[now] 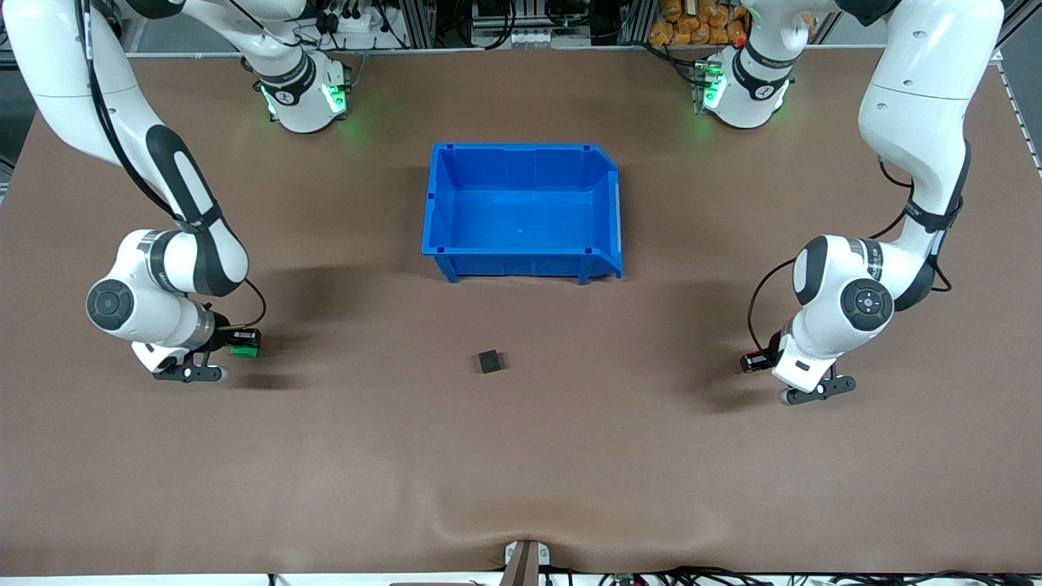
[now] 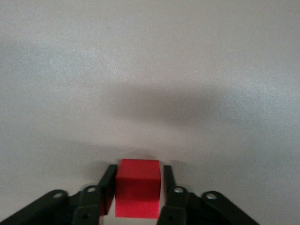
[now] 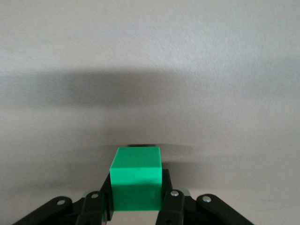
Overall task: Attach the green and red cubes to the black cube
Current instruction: 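Carry the green cube toward the black cube while the left gripper grasps the red cube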
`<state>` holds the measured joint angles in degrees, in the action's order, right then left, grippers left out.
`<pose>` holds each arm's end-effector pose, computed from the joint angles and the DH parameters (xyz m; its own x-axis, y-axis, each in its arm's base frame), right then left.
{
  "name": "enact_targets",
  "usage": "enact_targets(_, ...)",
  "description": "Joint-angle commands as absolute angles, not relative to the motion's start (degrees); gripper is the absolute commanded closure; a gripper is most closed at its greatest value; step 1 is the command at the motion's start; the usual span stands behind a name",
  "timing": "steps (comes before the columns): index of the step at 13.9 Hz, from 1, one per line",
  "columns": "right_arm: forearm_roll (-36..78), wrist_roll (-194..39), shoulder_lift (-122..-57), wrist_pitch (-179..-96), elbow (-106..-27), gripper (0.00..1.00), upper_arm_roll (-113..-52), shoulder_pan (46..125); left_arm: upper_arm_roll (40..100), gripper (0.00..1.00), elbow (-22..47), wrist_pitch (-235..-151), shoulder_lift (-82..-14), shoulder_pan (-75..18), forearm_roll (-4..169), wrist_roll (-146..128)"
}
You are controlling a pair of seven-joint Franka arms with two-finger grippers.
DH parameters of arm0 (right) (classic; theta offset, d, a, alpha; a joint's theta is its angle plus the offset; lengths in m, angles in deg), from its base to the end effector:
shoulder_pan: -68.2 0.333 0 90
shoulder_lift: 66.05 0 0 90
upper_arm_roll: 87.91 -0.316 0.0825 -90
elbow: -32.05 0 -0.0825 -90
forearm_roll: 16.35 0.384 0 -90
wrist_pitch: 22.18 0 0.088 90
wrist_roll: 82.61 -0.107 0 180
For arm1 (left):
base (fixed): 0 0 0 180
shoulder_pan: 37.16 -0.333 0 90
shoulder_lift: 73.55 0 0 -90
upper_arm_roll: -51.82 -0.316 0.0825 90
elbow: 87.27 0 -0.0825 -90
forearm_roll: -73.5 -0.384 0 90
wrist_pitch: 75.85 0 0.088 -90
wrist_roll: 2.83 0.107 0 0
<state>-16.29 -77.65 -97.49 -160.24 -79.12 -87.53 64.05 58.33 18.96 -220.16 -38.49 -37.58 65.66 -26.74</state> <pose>0.6113 -0.0483 0.1909 0.9968 0.0077 -0.0793 0.0074 -1.0000 -0.0040 0.6442 -0.0656 0.1963 0.9730 0.2223 0.0616 0.2225 -0.9749 0.0044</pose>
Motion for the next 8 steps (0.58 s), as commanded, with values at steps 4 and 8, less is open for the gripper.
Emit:
enact_targets(4,-17.23,-61.03,-93.39,-158.85,-78.43,1.00,-87.99,63.98,58.41,1.00,17.32,-220.61,-38.04,-37.60,64.45,-30.42)
enact_targets(8,-16.44,-39.67,-93.83,-159.29,-74.14,1.00,-87.99,63.11,58.76,1.00,16.97,-220.52,-39.18,-37.24,64.36,-35.87)
